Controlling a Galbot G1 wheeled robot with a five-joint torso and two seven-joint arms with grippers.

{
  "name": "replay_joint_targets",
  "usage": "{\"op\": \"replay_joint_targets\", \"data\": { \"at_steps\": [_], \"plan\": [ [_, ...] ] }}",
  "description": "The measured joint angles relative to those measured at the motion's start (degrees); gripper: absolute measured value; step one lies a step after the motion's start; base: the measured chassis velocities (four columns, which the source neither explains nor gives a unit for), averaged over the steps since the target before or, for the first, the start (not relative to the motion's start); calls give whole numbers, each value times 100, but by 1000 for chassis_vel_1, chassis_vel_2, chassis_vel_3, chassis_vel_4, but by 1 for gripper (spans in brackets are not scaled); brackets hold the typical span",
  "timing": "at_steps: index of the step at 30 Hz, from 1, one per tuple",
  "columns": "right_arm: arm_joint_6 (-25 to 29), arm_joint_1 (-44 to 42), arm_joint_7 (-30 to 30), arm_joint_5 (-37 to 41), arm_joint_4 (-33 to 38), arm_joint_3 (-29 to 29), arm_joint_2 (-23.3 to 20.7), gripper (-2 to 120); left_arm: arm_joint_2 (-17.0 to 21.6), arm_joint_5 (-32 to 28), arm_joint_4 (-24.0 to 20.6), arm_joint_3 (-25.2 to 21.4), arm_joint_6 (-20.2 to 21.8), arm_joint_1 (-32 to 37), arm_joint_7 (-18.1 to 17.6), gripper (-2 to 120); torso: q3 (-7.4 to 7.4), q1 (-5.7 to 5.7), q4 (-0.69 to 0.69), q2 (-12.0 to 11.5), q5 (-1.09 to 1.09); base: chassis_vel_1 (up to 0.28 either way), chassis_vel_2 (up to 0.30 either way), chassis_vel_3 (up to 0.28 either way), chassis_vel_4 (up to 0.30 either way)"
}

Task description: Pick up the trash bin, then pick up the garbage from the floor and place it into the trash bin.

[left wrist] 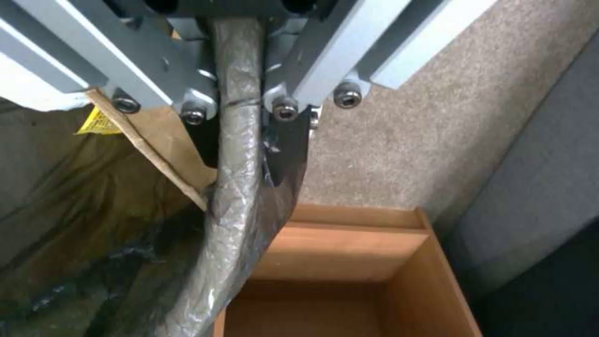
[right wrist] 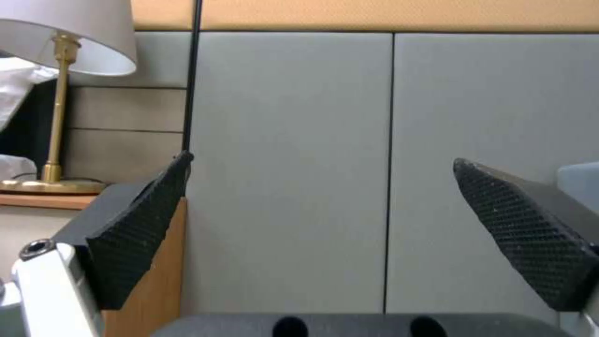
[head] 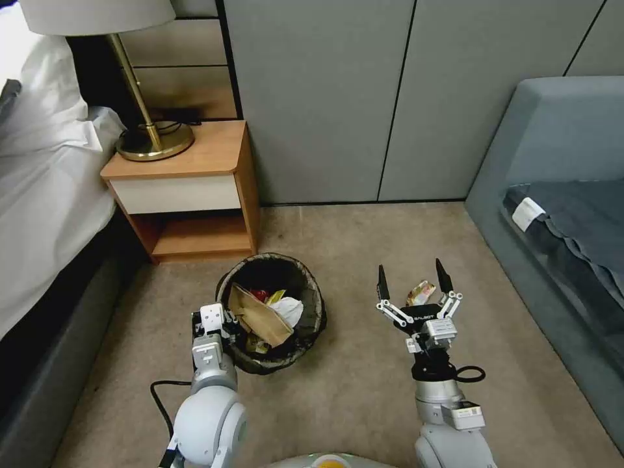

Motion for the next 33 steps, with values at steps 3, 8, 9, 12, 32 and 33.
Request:
{"op": "replay_joint_targets", "data": {
  "at_steps": [3, 8, 9, 12, 32, 33],
  "plan": [
    [-34, 35, 0, -14, 0, -5, -12, 100, 19, -18, -31, 0, 0, 4, -2, 0, -1, 0, 0, 0, 0, 16, -23, -9, 7],
    [-356, 225, 123, 42, 73, 95, -61, 100, 51, -58, -68, -8, 8, 21, -7, 0, -1, -1, 0, 0, 1, 0, 0, 0, 0],
    [-525, 323, 185, 123, 133, 152, -74, 100, 53, -66, -81, -6, 11, 31, -7, 0, 0, 0, 0, 0, 1, 0, 0, 0, 0],
    [-1168, 554, 315, 423, 322, 321, -134, 100, 53, -67, -104, 0, 16, 55, -8, 0, 0, 0, 0, 0, 0, 0, 0, 0, 0],
    [-5205, 1932, 1445, 2946, -1250, 129, -508, 100, 57, -73, -96, 4, 43, 48, -19, 0, 0, -1, 0, 0, 1, 0, 0, 0, 0],
    [-5205, 1932, 1445, 2946, -1250, 129, -508, 100, 57, -73, -96, 4, 43, 48, -19, 0, 0, -1, 0, 0, 1, 0, 0, 0, 0]
  ]
}}
